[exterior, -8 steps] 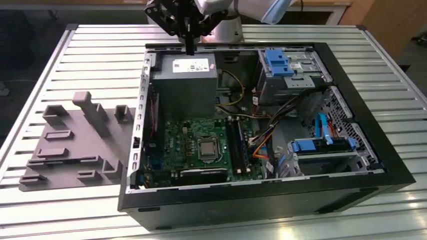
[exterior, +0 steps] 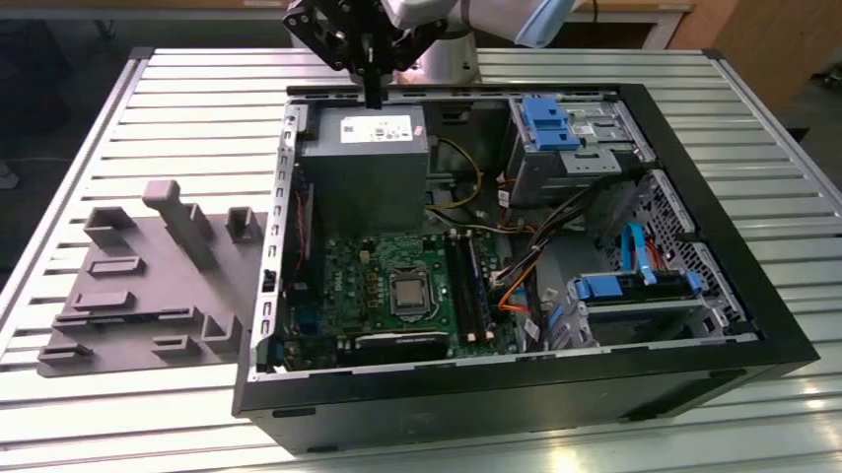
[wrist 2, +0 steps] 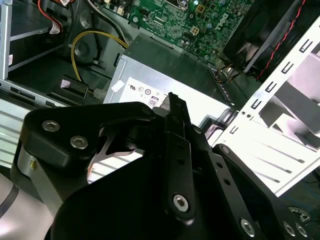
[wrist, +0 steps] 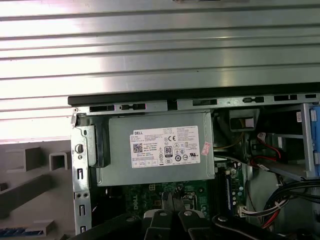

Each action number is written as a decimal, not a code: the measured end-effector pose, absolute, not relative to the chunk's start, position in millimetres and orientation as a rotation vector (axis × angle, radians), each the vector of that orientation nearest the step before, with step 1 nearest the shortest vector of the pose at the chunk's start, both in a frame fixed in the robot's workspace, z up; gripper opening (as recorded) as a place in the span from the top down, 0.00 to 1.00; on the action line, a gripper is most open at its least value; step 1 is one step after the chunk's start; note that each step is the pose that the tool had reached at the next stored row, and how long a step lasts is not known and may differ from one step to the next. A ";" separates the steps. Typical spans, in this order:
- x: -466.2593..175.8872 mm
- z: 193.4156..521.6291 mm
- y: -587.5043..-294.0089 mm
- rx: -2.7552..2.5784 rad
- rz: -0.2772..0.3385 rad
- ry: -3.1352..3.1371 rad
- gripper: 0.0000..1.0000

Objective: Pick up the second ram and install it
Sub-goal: 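Reach for the second ram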

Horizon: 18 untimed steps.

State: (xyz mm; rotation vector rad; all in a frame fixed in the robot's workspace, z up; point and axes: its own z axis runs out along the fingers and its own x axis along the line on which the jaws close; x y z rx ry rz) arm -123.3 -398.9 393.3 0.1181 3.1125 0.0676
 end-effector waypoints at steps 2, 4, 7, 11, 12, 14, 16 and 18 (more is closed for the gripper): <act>-124.0 393.3 -398.9 0.118 0.068 3.112 0.89; -125.0 393.3 -398.9 0.118 0.068 3.112 0.89; -126.5 393.3 -398.9 0.118 0.068 3.112 0.89; -128.2 393.3 -398.9 0.118 0.068 3.113 0.89; -128.6 393.3 -398.9 0.118 0.068 3.113 0.89; -129.2 393.3 -398.9 0.118 0.068 3.112 0.89; -130.0 393.3 -398.9 0.118 0.068 3.112 0.89; -130.8 393.3 -398.9 0.118 0.068 3.112 0.89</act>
